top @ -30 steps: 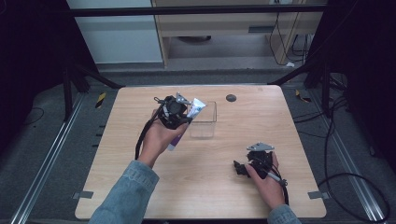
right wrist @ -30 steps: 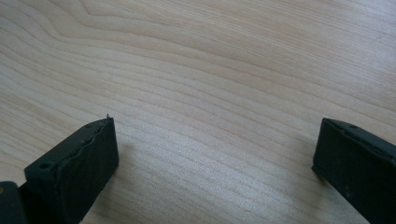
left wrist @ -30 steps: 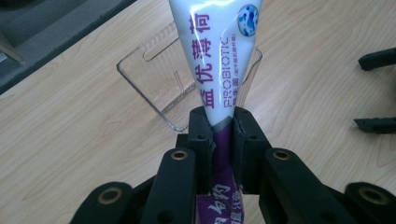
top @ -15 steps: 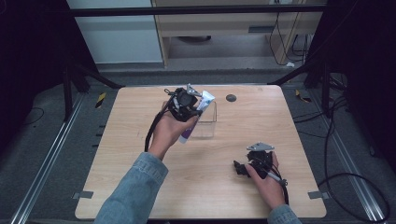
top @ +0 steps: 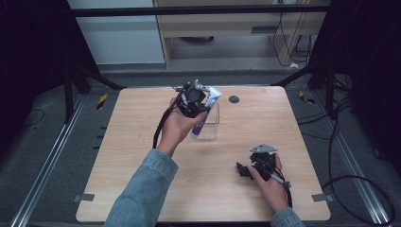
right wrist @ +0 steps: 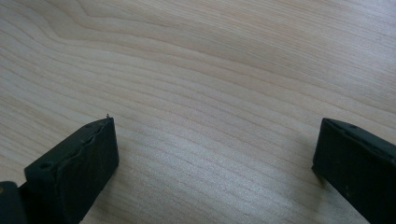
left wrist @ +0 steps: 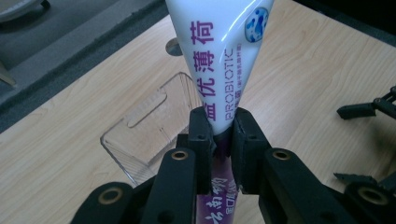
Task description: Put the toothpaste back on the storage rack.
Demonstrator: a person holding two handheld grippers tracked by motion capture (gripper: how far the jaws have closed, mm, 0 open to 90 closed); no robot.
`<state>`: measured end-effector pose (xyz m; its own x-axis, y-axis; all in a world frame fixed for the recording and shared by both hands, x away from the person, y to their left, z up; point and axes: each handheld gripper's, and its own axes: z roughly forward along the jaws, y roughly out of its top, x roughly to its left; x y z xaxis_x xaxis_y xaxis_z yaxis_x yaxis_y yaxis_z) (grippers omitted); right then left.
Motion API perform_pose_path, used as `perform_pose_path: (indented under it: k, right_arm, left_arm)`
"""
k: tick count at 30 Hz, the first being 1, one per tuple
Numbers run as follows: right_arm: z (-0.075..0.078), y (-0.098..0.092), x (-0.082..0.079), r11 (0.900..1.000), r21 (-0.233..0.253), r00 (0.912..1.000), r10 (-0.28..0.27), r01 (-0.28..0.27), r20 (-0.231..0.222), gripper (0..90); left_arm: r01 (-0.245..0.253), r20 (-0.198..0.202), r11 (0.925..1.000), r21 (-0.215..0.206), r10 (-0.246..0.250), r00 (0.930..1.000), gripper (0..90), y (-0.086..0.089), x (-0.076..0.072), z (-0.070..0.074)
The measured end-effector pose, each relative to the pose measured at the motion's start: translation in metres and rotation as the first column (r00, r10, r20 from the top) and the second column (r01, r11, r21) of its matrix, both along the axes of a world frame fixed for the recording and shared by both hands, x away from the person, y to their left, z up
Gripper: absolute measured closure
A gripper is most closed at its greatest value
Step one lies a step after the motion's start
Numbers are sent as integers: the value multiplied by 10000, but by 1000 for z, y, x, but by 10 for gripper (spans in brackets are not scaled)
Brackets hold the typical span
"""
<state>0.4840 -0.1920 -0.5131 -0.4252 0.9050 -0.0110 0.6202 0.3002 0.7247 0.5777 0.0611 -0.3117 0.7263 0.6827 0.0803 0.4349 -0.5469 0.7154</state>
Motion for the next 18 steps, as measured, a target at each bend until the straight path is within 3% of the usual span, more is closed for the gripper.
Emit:
perform_pose_path:
  k: [6, 18]
  right_arm:
    - [0, -1, 0, 10000, -7, 9999, 95, -95, -40, 4]
    - [0, -1, 0, 9999, -28, 9999, 110, -111, -30, 4]
  left_arm:
    - [-144, 143, 9995, -281, 148, 9998, 794, 3, 7, 8]
    - [-348, 290, 9976, -601, 366, 9989, 795, 1, 22, 7]
